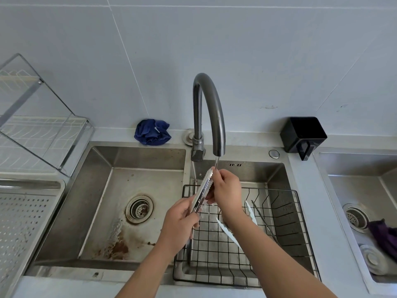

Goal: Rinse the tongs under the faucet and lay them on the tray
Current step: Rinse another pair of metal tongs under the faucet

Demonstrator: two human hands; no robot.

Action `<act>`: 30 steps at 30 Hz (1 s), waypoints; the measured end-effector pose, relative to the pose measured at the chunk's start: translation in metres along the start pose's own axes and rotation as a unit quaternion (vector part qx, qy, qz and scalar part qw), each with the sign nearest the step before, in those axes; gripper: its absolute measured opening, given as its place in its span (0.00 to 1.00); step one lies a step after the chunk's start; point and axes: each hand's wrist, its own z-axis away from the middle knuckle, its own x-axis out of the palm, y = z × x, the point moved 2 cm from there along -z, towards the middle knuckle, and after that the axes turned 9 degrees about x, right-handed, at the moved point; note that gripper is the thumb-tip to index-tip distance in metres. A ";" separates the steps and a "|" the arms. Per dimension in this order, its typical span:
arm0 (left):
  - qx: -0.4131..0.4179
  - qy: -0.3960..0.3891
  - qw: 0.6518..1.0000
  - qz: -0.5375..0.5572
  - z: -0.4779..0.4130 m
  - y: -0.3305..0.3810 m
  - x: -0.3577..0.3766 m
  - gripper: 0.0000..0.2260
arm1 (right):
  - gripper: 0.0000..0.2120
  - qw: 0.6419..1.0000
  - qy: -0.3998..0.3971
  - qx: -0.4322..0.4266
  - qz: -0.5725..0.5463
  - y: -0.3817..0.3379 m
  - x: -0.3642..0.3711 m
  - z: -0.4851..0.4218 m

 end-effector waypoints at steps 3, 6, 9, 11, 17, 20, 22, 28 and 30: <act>-0.042 0.001 0.998 0.055 -0.005 0.000 -0.002 0.12 | 0.12 0.993 -0.081 0.034 -0.074 0.004 0.002 0.001; -0.080 0.001 0.989 0.122 -0.011 -0.005 -0.007 0.10 | 0.06 0.971 -0.185 0.059 -0.137 0.007 0.001 0.004; -0.120 -0.024 0.984 0.128 -0.014 -0.013 -0.008 0.11 | 0.13 0.959 -0.207 0.074 -0.178 0.005 -0.002 0.004; -0.139 -0.019 0.983 0.117 -0.014 -0.019 -0.004 0.14 | 0.18 0.949 -0.226 0.089 -0.201 0.003 -0.002 0.005; -0.170 0.001 0.977 0.125 -0.022 -0.020 0.012 0.17 | 0.25 0.887 -0.282 0.142 -0.336 0.004 0.004 0.010; -0.205 -0.019 0.967 0.150 -0.025 -0.016 0.021 0.25 | 0.24 0.879 -0.288 0.142 -0.352 -0.006 0.005 0.009; -0.214 -0.013 0.965 0.154 -0.032 -0.013 0.027 0.30 | 0.18 0.877 -0.290 0.127 -0.361 -0.013 0.004 0.008; -0.157 0.041 0.982 0.094 -0.067 0.007 0.051 0.18 | 0.10 0.974 -0.161 -0.049 -0.154 -0.027 -0.015 0.005; -0.142 0.038 0.985 0.089 -0.074 0.012 0.060 0.16 | 0.11 0.982 -0.135 -0.075 -0.104 -0.033 -0.022 0.003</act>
